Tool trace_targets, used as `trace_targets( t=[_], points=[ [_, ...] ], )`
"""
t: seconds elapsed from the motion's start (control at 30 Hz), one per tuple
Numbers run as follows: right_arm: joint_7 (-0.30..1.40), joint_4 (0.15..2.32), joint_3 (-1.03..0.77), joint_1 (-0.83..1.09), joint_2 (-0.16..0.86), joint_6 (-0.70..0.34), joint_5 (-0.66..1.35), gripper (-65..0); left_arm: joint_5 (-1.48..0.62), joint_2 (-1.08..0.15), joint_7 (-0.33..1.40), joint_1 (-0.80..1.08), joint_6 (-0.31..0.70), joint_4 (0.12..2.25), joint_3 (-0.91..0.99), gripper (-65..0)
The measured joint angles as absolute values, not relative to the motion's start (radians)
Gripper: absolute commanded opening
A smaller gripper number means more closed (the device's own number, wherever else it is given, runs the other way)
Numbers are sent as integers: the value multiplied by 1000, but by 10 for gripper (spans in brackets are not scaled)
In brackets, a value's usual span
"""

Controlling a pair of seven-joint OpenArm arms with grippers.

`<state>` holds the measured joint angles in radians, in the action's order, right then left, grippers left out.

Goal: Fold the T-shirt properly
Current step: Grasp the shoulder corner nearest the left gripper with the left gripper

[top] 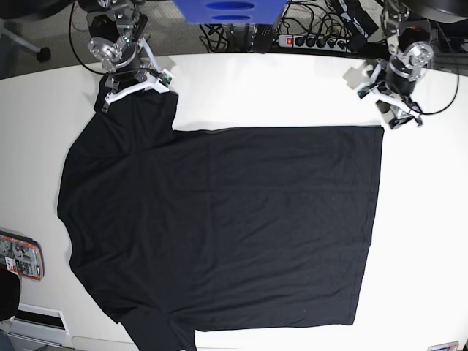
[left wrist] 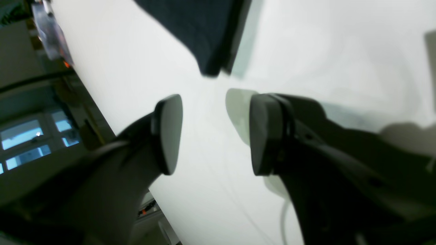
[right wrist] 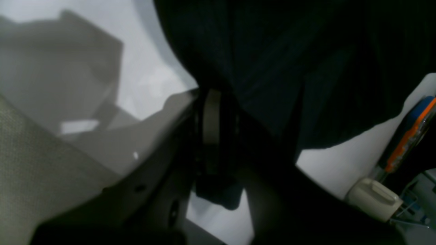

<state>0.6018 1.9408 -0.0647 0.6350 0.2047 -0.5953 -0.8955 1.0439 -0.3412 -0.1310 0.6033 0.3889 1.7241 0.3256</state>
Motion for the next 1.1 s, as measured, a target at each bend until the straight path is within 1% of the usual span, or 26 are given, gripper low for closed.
trace_targets(
  t=[0.23, 0.33, 0.43, 0.57, 0.63, 0.67, 0.73, 0.77, 0.8, 1.1],
  points=[
    [602, 1942, -65, 635, 205, -599, -896, -650, 1045, -342, -128, 538, 397, 1716, 256, -343],
    [601, 1942, -65, 635, 205, -599, -895, -650, 1049, -344, -141, 503, 377, 1674, 238, -344],
    [602, 1942, -65, 635, 205, -599, -896, -650, 1114, -347, -137, 450, 375, 1633, 229, -345],
    [602, 1942, -65, 635, 205, -599, -896, -650, 1150, -344, -141, 471, 350, 1620, 224, -355],
    [602, 1942, -65, 635, 205, -599, -896, -650, 1149, -344, -141, 467, 358, 1620, 224, -392],
    [602, 1942, -65, 635, 205, -599, -896, -650, 1149, -344, -138, 468, 363, 1619, 224, -429],
    [602, 1942, -65, 635, 205, -599, -896, -650, 1149, -344, -138, 468, 370, 1614, 224, -539],
    [602, 1942, -65, 635, 205, -599, -895, -650, 1149, -343, -138, 468, 379, 1611, 224, -616],
    [602, 1942, -65, 635, 205, -599, -896, -650, 1148, -341, -138, 467, 387, 1610, 224, -650],
    [602, 1942, -65, 635, 205, -599, -896, -650, 1152, -336, -128, 425, 411, 1647, 226, -650]
  ],
)
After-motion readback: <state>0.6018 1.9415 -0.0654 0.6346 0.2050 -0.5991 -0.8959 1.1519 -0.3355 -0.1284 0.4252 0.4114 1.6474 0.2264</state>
